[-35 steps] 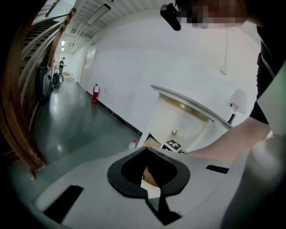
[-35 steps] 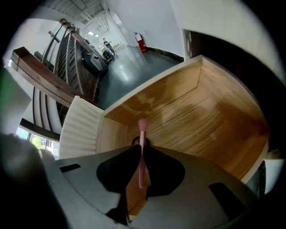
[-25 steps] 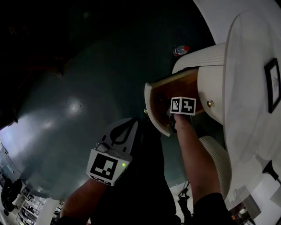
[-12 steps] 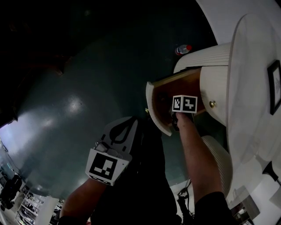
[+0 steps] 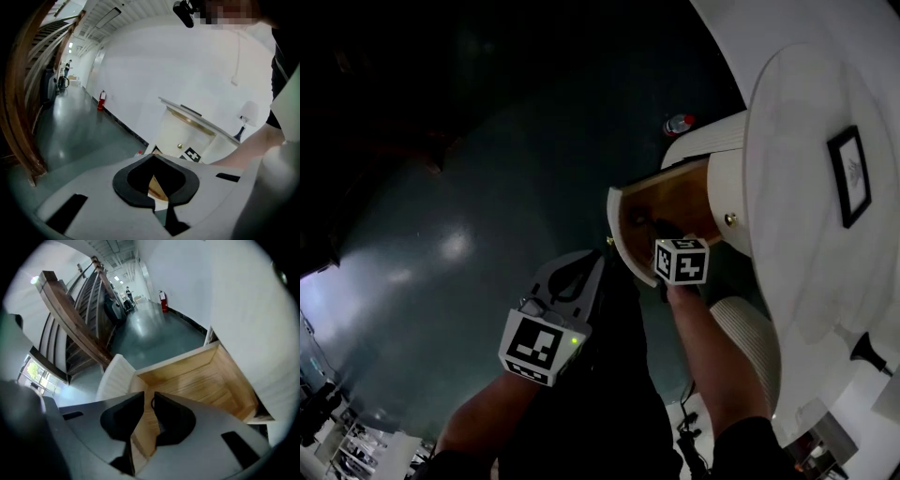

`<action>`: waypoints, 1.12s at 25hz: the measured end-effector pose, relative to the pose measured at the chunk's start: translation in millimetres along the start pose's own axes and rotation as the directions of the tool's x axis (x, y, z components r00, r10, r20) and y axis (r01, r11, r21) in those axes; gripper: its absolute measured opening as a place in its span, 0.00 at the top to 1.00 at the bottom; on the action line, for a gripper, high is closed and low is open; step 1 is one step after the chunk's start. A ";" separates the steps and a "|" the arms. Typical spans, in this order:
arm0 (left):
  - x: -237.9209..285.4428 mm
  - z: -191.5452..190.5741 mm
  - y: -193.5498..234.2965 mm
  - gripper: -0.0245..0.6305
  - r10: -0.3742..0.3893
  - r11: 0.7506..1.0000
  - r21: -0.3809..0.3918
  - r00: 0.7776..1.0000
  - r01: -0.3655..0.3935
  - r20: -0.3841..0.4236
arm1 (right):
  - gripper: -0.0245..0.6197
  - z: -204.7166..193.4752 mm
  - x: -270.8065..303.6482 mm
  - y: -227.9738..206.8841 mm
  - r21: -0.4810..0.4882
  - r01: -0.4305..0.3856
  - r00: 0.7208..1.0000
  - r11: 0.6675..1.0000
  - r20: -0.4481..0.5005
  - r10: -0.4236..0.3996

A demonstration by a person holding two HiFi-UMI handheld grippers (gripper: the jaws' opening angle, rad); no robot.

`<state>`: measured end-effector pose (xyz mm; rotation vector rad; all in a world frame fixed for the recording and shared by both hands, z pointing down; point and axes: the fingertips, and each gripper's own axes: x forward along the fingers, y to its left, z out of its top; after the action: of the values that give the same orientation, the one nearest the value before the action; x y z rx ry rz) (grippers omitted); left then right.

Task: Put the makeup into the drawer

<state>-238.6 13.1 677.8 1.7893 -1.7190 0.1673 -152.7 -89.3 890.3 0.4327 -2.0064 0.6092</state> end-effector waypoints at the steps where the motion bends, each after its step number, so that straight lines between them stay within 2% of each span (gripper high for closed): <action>1: -5.3 9.0 -4.2 0.95 -0.005 1.000 0.006 1.000 0.005 0.010 | 0.86 2.1 -14.9 8.6 0.001 -0.001 1.000 1.000 0.023 0.001; 9: -69.5 84.7 -50.5 0.95 -0.048 0.996 0.079 0.997 0.044 0.056 | 0.88 27.6 -151.9 80.9 -0.047 -0.050 0.985 0.998 0.163 0.057; 14: -119.8 128.5 -73.8 0.95 -0.060 0.993 0.105 0.994 0.050 0.091 | 0.89 54.1 -238.9 117.9 -0.073 -0.079 0.962 0.994 0.257 0.095; 22: -172.3 173.8 -103.2 0.95 -0.078 0.992 0.109 0.988 0.063 0.136 | 0.89 68.9 -344.0 135.4 -0.071 -0.051 0.929 0.996 0.362 0.073; 28: -191.9 178.4 -134.4 0.95 -0.125 0.985 0.135 0.983 0.107 0.133 | 0.89 50.9 -401.8 138.4 -0.056 -0.024 0.916 0.998 0.399 0.044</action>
<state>-198.8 74.8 392.6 2.0332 -1.7275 0.1053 -70.2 14.5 483.3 0.5259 -2.4192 0.5198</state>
